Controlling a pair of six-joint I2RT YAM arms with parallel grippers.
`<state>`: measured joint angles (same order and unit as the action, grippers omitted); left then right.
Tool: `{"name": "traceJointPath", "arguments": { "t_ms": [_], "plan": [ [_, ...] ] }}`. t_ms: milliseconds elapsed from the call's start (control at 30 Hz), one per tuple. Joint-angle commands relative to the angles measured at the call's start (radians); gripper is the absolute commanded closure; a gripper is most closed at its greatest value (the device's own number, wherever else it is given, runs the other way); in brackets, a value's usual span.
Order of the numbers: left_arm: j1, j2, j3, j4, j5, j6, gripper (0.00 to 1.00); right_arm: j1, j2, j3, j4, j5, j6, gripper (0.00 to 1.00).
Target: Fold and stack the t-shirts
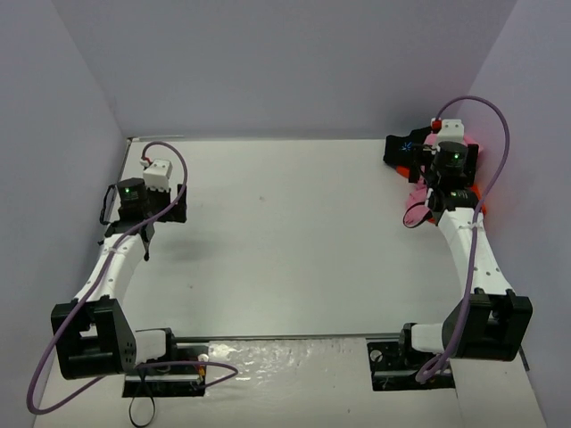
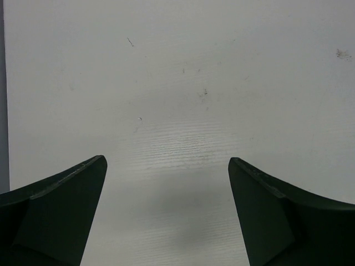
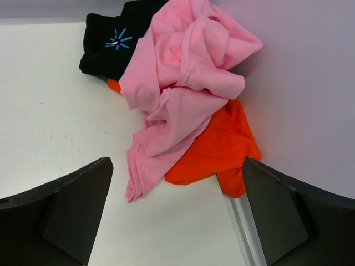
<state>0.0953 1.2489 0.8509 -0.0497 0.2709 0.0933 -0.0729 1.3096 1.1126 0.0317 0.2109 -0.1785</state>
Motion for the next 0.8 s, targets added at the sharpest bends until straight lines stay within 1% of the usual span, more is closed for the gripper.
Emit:
{"name": "traceJointPath", "arguments": {
  "t_ms": [0,100,267,533,667,767],
  "plan": [
    [-0.005,0.004,0.031,0.077,0.013,0.001,0.10,-0.008,0.003,-0.003,0.085,-0.015,-0.007,0.00],
    [-0.005,0.011,0.031,0.079,0.012,0.002,0.10,-0.008,0.011,-0.004,0.085,-0.009,-0.007,0.00],
    [-0.004,0.011,0.037,0.073,0.013,0.003,0.10,-0.007,-0.002,-0.022,0.093,-0.045,-0.027,0.00],
    [-0.003,0.005,0.027,0.065,0.009,0.015,0.10,-0.010,0.026,-0.025,0.093,-0.009,-0.048,0.00],
    [-0.005,0.001,0.035,0.053,0.010,0.026,0.11,-0.013,0.145,0.118,0.015,0.032,-0.075,0.00],
    [-0.004,0.000,0.049,0.029,0.008,0.022,0.10,-0.017,0.268,0.314,-0.025,0.051,-0.113,0.00]
  ]
}}
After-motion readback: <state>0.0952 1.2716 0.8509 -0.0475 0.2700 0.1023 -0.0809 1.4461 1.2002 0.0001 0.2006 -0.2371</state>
